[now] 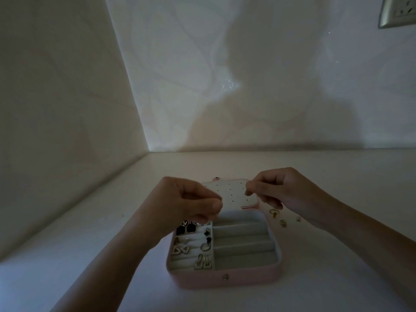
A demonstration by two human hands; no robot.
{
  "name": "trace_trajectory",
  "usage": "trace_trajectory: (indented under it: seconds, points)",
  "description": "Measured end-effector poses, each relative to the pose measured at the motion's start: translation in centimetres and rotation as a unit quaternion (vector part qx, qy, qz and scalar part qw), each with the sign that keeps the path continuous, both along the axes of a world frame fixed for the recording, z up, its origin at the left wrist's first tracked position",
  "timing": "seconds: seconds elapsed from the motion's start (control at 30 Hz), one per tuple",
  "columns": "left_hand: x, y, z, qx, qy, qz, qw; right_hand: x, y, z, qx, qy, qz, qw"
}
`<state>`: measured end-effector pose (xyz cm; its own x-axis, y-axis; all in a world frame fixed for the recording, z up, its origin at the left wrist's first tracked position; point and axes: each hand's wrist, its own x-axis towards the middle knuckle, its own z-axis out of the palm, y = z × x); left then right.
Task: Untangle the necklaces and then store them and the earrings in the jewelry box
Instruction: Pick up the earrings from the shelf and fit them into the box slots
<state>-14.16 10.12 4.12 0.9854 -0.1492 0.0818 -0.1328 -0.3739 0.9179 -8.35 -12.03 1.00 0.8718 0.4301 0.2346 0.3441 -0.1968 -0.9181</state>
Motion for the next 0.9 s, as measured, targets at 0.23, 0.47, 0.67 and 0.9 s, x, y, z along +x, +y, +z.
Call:
trace_trajectory:
  seconds: [0.23,0.47,0.67,0.9]
  points:
    - [-1.8,2.5,-0.8,0.092,0.066,0.015,0.993,0.1,0.1,-0.3,-0.038,0.008,0.017,0.999]
    - [-1.9,4.4,0.3,0.197,0.103,-0.059,0.973,0.1,-0.1,-0.3,-0.07,0.031,0.046,0.996]
    - [-0.6,4.0,1.2,0.269,0.129,-0.131,0.945,0.1,-0.2,-0.4,-0.066,0.029,0.049,0.996]
    - [0.7,3.2,1.2,0.319,0.13,-0.13,0.93,0.3,-0.2,-0.4,-0.068,0.025,0.051,0.996]
